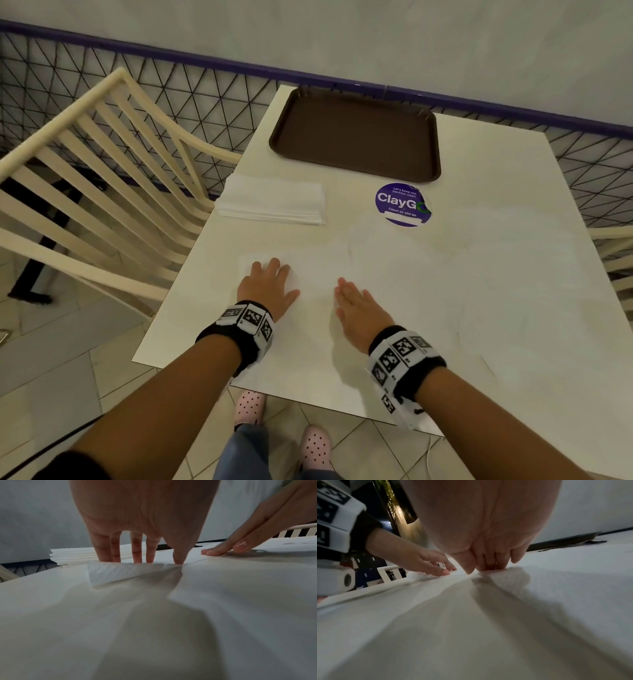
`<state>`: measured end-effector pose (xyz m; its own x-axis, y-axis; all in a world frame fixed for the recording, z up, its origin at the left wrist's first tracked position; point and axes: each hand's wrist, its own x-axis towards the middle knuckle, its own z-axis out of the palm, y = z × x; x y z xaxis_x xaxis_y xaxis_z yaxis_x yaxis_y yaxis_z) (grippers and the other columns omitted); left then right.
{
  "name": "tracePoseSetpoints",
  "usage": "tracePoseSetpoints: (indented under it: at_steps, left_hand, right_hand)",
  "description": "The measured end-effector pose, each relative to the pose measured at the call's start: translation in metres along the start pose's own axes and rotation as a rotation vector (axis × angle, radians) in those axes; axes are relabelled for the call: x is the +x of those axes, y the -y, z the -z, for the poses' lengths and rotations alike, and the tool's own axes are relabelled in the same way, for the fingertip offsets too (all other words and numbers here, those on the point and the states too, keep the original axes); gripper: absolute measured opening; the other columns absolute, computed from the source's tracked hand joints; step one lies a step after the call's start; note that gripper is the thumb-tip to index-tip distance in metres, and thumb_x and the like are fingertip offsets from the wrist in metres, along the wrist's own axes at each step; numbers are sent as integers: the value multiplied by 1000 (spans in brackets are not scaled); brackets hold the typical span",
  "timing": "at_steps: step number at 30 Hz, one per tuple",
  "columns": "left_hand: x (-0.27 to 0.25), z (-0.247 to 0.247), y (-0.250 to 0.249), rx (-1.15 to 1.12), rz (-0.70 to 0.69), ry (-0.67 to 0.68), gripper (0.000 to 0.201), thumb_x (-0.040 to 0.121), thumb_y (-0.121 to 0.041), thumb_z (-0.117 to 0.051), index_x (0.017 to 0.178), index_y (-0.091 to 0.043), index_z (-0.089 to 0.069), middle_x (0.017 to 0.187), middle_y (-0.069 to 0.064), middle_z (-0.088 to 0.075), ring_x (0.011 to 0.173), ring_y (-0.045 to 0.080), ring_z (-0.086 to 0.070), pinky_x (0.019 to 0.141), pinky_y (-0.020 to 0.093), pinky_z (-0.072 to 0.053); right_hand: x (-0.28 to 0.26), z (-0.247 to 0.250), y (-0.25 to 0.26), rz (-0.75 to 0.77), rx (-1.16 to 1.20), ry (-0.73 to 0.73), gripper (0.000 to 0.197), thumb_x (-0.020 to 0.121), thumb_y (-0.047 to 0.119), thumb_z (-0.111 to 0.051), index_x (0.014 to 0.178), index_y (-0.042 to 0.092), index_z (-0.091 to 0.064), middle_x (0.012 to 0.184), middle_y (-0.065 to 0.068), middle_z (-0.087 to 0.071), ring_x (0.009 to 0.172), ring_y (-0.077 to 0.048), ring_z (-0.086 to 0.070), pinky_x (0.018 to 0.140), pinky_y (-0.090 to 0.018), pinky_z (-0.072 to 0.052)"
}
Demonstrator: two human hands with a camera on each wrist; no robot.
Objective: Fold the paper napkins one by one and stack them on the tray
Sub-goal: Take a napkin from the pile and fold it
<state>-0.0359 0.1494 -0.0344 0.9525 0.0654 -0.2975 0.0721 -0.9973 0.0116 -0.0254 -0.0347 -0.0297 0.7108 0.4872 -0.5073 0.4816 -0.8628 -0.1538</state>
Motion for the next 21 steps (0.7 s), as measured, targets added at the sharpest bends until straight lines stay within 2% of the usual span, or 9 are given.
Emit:
tracePoseSetpoints:
  at_steps: [3, 5, 7, 9, 14, 18, 19, 21]
  left_hand:
    - [-3, 8, -11, 90, -17, -9, 55, 98, -41, -32, 145, -16, -18, 149, 3, -20, 129, 26, -31, 100, 32, -35]
    - [-9, 7, -29, 107, -121, -43, 54, 100, -32, -32, 147, -14, -13, 152, 5, -16, 134, 27, -26, 105, 33, -31]
    - [-16, 0, -49, 89, -261, -45, 52, 100, -27, -32, 147, -13, -15, 149, 5, -21, 131, 26, -29, 102, 33, -35]
    - [-21, -10, -61, 57, -300, -39, 49, 100, -24, -32, 146, -10, -19, 145, 5, -28, 127, 25, -33, 98, 32, -38]
    - [-31, -17, -47, 84, -215, -59, 44, 100, -21, -28, 142, -6, -24, 142, 6, -29, 123, 26, -35, 98, 31, -38]
    - [-47, -17, -13, 92, -62, -39, 44, 100, -21, -27, 141, -5, -28, 139, 7, -31, 118, 26, -38, 93, 29, -40]
    - [-51, -21, -4, 74, -24, -43, 43, 99, -22, -31, 139, -4, -33, 136, 8, -36, 115, 26, -42, 89, 30, -43]
    - [-62, -18, 8, 52, 32, -33, 40, 87, -23, -58, 120, -1, -56, 116, 11, -54, 95, 26, -56, 70, 32, -52]
  right_hand:
    - [1, 5, -4, -1, 3, 30, 50, 103, 17, -14, 150, 6, -2, 158, -6, 7, 147, -16, 1, 119, -30, 0]
    - [4, 5, -4, 1, 3, 30, 49, 103, 17, -16, 150, 6, -5, 158, -6, 5, 147, -17, -1, 119, -32, -2]
    - [5, 6, -3, 6, 17, 23, 50, 102, 17, -19, 150, 8, -7, 159, -6, 3, 147, -16, -3, 119, -33, -3]
    - [4, 7, -5, 10, 11, 33, 50, 102, 15, -21, 150, 9, -9, 159, -5, 2, 147, -16, -4, 119, -34, -3]
    - [4, 12, -5, 18, -29, 58, 48, 102, 14, -19, 149, 7, -9, 159, -6, 2, 147, -17, -4, 120, -35, -4]
    - [5, 14, -7, 29, -76, 71, 48, 102, 14, -20, 149, 7, -9, 159, -6, 2, 147, -17, -6, 120, -36, -6]
    - [6, 14, -7, 35, -96, 70, 48, 102, 14, -20, 149, 7, -10, 159, -6, 1, 146, -18, -7, 120, -37, -6]
    - [7, 14, -7, 42, -137, 62, 48, 102, 15, -20, 148, 7, -13, 158, -6, -2, 146, -18, -11, 119, -37, -8]
